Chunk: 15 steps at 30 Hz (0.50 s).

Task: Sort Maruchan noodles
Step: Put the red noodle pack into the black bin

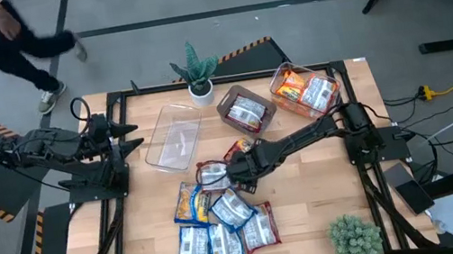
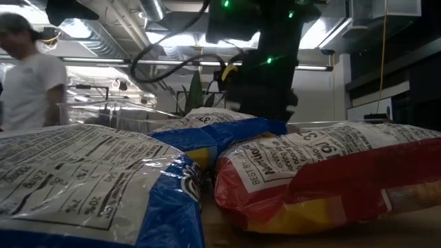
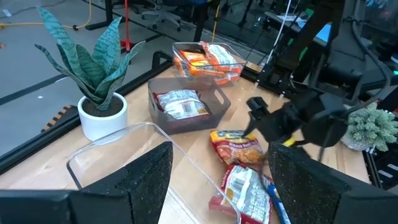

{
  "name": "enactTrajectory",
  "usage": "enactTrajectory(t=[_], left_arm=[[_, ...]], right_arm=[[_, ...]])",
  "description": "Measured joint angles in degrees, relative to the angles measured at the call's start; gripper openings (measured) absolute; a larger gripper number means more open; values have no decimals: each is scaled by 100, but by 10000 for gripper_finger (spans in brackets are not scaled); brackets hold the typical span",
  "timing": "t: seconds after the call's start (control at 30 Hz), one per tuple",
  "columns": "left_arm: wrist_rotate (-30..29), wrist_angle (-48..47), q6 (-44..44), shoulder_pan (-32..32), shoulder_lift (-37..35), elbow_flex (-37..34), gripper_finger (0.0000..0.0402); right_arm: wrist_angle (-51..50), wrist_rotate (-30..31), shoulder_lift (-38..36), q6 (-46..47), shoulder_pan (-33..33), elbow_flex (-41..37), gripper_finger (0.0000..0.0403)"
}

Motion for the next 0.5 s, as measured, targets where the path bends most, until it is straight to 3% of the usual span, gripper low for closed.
enactTrajectory(t=[0.23,0.5], left_arm=[[-78,3,-30,0,1,0,258],[-255,0,-39,1,1,-1,258]], right_arm=[[65,-253,-484,-41,35,-6,332],[456,-235,-301,-151,39,-30,332]])
